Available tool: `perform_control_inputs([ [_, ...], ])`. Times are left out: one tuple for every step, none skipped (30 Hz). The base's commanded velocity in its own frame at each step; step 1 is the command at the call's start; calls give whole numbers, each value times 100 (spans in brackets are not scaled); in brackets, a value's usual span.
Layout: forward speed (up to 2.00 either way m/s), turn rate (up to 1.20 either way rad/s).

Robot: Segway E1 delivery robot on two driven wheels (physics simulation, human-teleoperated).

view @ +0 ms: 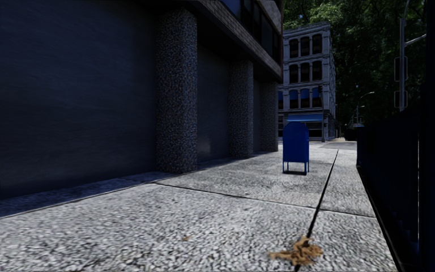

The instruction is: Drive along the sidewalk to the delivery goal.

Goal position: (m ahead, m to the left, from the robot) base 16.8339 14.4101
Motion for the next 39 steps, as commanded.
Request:
perform_control_inputs([
  [96, 0],
  [96, 0],
  [99, 0],
  [100, 0],
  [100, 0],
  [100, 0],
  [100, 0],
  [104, 0],
  [105, 0],
  [105, 0],
  [105, 0],
  [105, 0],
  [105, 0],
  [105, 0],
  [105, 0],
  [105, 0],
  [105, 0],
  [105, 0],
  [105, 0],
  [105, 0],
  [106, 0],
  [106, 0],
  [106, 0],
  [106, 0],
  [106, 0],
  [106, 0],
  [106, 0],
  [106, 0],
  [106, 0],
  [106, 0],
  [106, 0],
  [106, 0],
  [106, 0],
  [106, 0],
  [106, 0],
  [106, 0],
  [106, 0],
  [107, 0],
  [108, 0],
])
